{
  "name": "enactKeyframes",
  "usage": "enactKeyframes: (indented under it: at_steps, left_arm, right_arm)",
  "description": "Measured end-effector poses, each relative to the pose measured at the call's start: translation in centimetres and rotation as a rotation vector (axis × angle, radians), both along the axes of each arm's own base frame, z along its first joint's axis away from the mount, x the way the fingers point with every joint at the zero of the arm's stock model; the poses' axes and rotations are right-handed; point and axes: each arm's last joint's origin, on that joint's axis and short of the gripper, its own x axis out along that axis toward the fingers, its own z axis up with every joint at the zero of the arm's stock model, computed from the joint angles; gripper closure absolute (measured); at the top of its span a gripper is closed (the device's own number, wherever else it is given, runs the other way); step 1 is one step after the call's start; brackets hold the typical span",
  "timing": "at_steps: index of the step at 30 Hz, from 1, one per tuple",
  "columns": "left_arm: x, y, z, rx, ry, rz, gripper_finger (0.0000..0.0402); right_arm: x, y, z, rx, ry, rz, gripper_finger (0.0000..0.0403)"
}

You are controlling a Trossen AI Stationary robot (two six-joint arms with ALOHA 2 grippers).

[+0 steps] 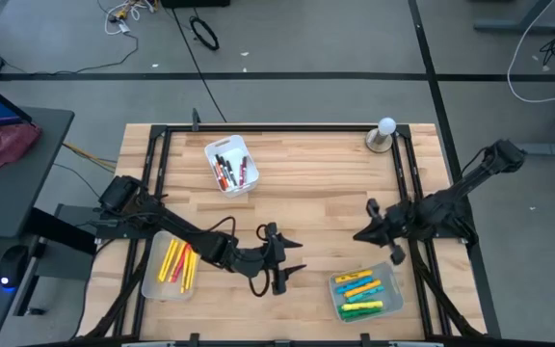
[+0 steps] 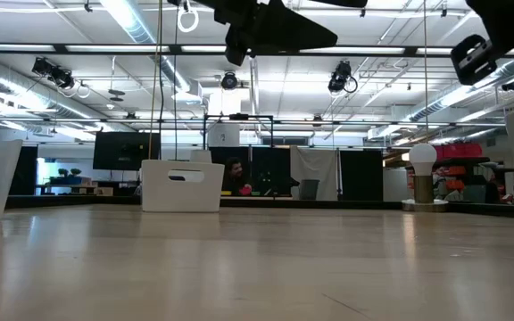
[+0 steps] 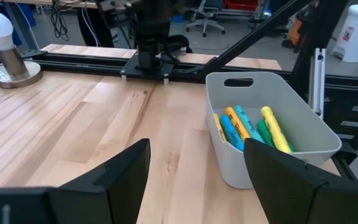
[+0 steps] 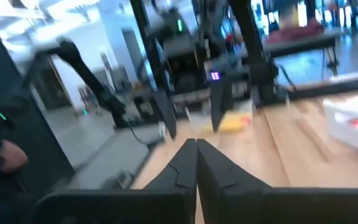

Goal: Pick & Place Markers
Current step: Return to Home Position

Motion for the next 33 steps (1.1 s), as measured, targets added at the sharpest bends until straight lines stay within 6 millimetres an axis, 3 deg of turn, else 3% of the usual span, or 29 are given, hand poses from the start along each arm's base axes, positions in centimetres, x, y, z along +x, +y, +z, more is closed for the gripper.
enactKeyframes:
  at_steps: [5, 14, 20, 25, 33]
  left_arm:
    - [0.0, 0.0, 0.0, -0.025, -0.003, 0.007, 0.0138]
    - [0.1, 0.2, 0.0, -0.026, -0.004, 0.013, 0.0138]
    - [0.3, 0.6, 0.1, -0.034, -0.013, 0.025, 0.0138]
    - [0.3, 0.7, 0.1, -0.038, -0.019, 0.030, 0.0138]
    - [0.4, 0.9, 0.1, -0.038, -0.018, 0.035, 0.0138]
  right_arm:
    - [-1.9, -1.7, -0.3, 0.015, -0.116, 0.004, 0.0397]
    - [-3.6, -4.3, -1.0, -0.047, -0.103, -0.085, 0.0397]
    - [-3.3, -5.3, -1.3, -0.076, -0.079, -0.110, 0.0400]
    - [-2.7, -6.1, -2.7, -0.063, -0.090, -0.102, 0.0402]
    - [-2.6, -7.5, -2.9, -0.076, -0.065, -0.125, 0.0402]
